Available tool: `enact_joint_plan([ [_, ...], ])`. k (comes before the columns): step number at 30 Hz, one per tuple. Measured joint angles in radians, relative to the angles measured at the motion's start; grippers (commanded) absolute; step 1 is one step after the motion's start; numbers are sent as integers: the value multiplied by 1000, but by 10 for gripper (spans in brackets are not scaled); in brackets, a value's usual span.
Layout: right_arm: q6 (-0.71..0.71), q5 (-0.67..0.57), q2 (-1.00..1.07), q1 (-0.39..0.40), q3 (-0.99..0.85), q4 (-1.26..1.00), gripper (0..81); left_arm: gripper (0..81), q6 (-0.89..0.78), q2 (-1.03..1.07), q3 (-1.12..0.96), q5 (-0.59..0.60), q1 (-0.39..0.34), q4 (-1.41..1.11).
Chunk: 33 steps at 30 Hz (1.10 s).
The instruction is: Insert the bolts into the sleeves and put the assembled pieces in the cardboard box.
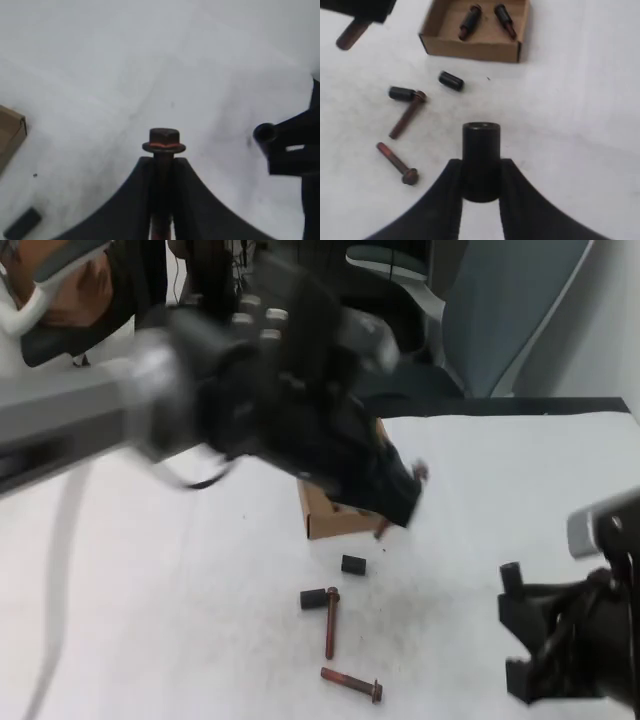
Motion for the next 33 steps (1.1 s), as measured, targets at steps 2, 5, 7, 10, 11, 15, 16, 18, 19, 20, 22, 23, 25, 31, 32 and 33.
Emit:
enact_joint_plan([
  [2,5,-10,-34,51,50,-94,0,17,-46,-104,118,5,5,-162],
  [5,4,-17,-45,134,124,-299,0,17,-135,-262,328,4,-13,-506],
  [7,3,-13,-35,190,172,-427,0,17,-219,-335,467,-36,-43,-720],
  [10,-15,11,0,264,219,-580,0,17,-344,-393,629,-161,-92,-1002],
  [11,-20,15,18,286,227,-617,0,17,-376,-397,675,-219,-112,-1073],
  [15,-27,34,106,350,235,-740,0,17,-432,-398,761,-367,-175,-1180],
  [16,-27,41,131,362,237,-771,0,17,-434,-398,764,-384,-192,-1192],
  [18,-28,51,177,376,237,-852,0,17,-427,-398,765,-402,-219,-1207],
  [19,-28,51,195,382,237,-885,0,17,-419,-398,765,-409,-229,-1212],
  [20,-28,48,215,387,237,-927,0,17,-413,-398,765,-413,-237,-1216],
  [22,-28,40,243,397,237,-987,0,17,-405,-398,765,-422,-242,-1218],
  [23,-28,35,256,402,237,-1012,0,17,-401,-398,765,-425,-242,-1218],
  [25,-28,33,268,410,237,-1041,0,17,-397,-398,765,-430,-244,-1221],
  [31,-28,8,269,420,237,-1081,0,17,-364,-398,765,-429,-244,-1196],
  [32,-28,9,269,420,237,-1082,0,17,-362,-398,765,-429,-244,-1190],
  [33,-28,11,271,422,237,-1082,0,17,-360,-398,765,-429,-244,-1186],
])
